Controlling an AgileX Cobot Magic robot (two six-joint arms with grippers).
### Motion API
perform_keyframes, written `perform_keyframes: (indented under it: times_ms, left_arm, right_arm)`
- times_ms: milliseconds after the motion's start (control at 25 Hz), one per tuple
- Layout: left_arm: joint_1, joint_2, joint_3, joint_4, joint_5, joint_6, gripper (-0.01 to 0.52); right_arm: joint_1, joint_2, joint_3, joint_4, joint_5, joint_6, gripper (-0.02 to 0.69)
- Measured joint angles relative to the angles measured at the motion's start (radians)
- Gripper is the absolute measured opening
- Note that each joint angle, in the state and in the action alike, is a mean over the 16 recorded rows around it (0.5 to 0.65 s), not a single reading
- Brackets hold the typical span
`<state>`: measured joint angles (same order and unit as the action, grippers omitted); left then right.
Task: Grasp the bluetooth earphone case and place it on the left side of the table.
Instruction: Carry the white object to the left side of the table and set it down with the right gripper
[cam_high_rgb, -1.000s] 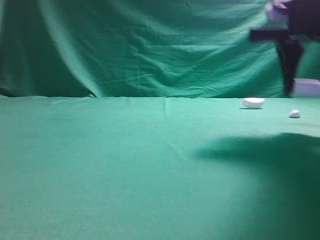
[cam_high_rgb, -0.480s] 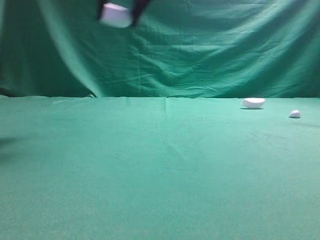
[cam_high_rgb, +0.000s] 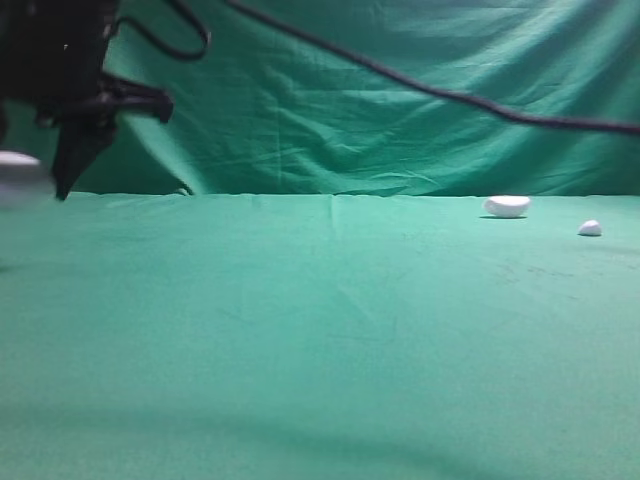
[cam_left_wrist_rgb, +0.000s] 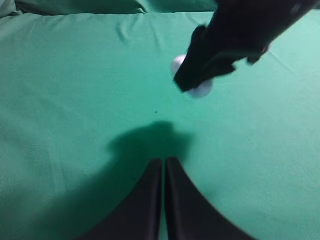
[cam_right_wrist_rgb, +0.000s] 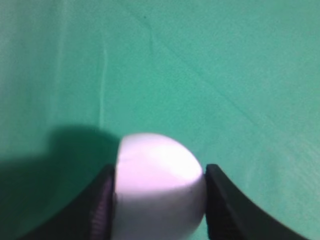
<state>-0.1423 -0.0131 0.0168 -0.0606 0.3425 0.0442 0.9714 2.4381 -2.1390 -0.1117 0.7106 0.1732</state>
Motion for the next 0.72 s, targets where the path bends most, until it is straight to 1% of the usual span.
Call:
perform_keyframes:
  times_ms: [120,240,360,480,720]
  left_arm:
    - [0.0,0.0,0.0,0.0,0.0,0.0,0.0]
    - [0.0,0.0,0.0,0.0,0.0,0.0,0.0]
    - [0.0,0.0,0.0,0.0,0.0,0.0,0.0]
    - [0.0,0.0,0.0,0.0,0.0,0.0,0.0]
    - [0.0,0.0,0.0,0.0,0.0,0.0,0.0]
  right_arm:
    - [0.001,0.005,-0.009,0.0,0.009,0.0,0.427]
    - [0.001,-0.004,-0.031,0.001,0.056,0.0,0.459]
    - [0.001,-0.026,-0.066,0.001,0.139,0.0,0.447]
    - [0.001,-0.06,-0.111,-0.003,0.238,0.001,0.384]
    - [-0.011,-0.165,-0.198,-0.018,0.436,0.003,0.187]
